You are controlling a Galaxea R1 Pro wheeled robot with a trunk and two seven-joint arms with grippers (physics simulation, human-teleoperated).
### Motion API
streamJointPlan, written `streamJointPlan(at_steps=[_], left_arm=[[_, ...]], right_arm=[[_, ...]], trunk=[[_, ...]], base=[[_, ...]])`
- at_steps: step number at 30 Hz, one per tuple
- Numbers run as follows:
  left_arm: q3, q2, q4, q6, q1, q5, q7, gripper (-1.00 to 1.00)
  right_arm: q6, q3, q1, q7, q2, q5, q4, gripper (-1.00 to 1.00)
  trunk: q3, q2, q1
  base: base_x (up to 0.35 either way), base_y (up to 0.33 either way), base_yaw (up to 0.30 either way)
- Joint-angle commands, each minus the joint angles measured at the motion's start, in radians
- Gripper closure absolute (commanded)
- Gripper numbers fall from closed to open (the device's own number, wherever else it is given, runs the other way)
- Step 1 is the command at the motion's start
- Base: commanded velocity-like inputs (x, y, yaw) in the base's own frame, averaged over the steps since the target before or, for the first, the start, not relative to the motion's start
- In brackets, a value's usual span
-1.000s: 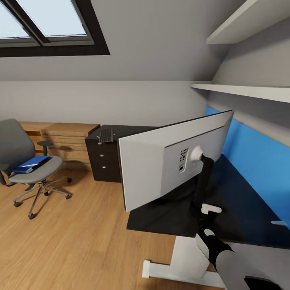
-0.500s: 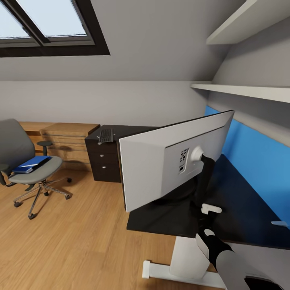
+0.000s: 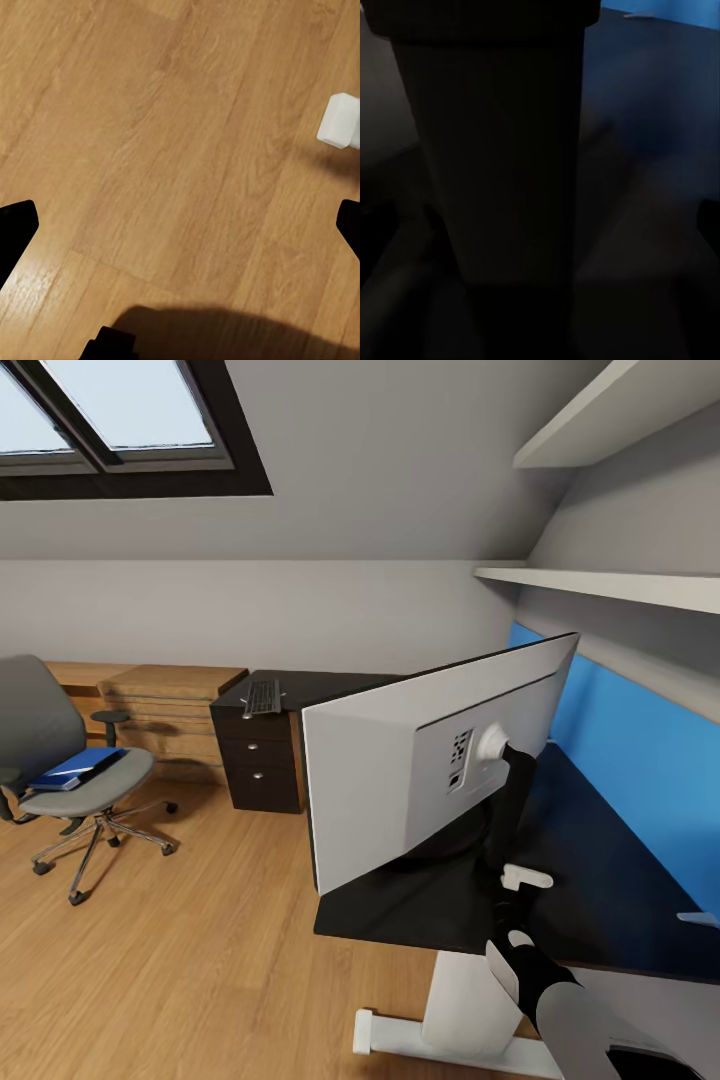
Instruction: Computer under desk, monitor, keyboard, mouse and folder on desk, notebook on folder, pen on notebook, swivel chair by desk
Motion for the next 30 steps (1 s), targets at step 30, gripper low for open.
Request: streamJointPlan(at_steps=[30], left_arm=[[0.003, -0.001, 0.0, -0.003, 0.0, 0.001, 0.0, -1.0]], right_arm=[[-0.009, -0.008, -0.001, 0.0, 0.0, -0.002, 0.0, -1.0]], trunk=[[-0.001, 0.0, 0.0]], base=[[0.0, -0.048, 0.0]])
